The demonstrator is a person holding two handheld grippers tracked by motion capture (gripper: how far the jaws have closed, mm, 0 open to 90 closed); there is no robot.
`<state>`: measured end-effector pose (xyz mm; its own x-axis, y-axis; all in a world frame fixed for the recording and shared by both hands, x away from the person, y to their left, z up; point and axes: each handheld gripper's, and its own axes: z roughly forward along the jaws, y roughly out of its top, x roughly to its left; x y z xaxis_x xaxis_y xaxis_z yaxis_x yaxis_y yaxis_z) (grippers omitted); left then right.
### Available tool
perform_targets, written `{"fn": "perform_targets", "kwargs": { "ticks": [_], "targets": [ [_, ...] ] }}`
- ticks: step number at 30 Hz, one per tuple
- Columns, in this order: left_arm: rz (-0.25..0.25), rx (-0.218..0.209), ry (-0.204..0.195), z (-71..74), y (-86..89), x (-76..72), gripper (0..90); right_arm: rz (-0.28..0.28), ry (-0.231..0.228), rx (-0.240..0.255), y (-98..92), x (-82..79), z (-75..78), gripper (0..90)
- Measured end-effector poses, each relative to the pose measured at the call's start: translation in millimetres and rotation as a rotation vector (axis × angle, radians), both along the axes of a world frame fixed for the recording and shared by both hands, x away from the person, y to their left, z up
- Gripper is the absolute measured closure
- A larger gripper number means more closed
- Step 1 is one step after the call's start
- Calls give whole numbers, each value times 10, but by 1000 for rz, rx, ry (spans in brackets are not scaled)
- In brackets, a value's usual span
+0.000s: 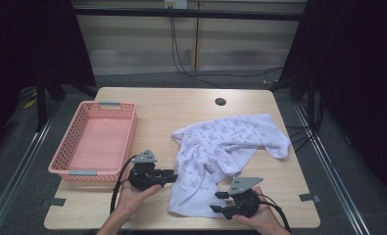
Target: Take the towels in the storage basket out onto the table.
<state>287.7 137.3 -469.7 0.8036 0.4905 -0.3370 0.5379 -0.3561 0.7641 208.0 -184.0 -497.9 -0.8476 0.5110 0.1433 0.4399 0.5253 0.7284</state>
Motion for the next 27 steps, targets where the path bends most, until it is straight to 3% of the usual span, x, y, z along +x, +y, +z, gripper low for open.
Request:
{"fn": "perform_targets", "kwargs": {
  "ticks": [2, 5, 6, 8, 9, 11, 13, 17, 22, 27],
  "targets": [
    [7, 3, 5, -14, 18, 2, 683, 24, -41, -23, 42, -25, -32, 428],
    [14, -3, -1, -12, 18, 16, 671, 52, -105, -51, 47, -84, -59, 453],
    [19, -10, 0, -9, 18, 16, 663, 48, -101, -60, 45, -86, -46, 535],
    [21, -14, -5, 1, 25, 22, 658, 23, -91, -83, 14, -65, -7, 794],
    [21, -14, -6, 5, 29, 24, 658, 2, -69, -80, -29, -23, 10, 843],
    [25, -20, -12, 20, 36, 31, 658, -29, -51, -42, -102, 30, 54, 860],
    [32, -30, -18, 34, 38, 40, 658, -65, -51, 33, -201, 89, 179, 862],
    [30, -34, -29, 63, -1, 66, 650, -128, -109, 170, -377, 200, 549, 863],
    [11, -44, -57, 126, -105, 47, 650, -253, -225, 241, -518, 414, 893, 867],
    [-15, -33, -53, 94, -241, 63, 649, -378, -265, 284, -790, 683, 1007, 868]
  ]
}}
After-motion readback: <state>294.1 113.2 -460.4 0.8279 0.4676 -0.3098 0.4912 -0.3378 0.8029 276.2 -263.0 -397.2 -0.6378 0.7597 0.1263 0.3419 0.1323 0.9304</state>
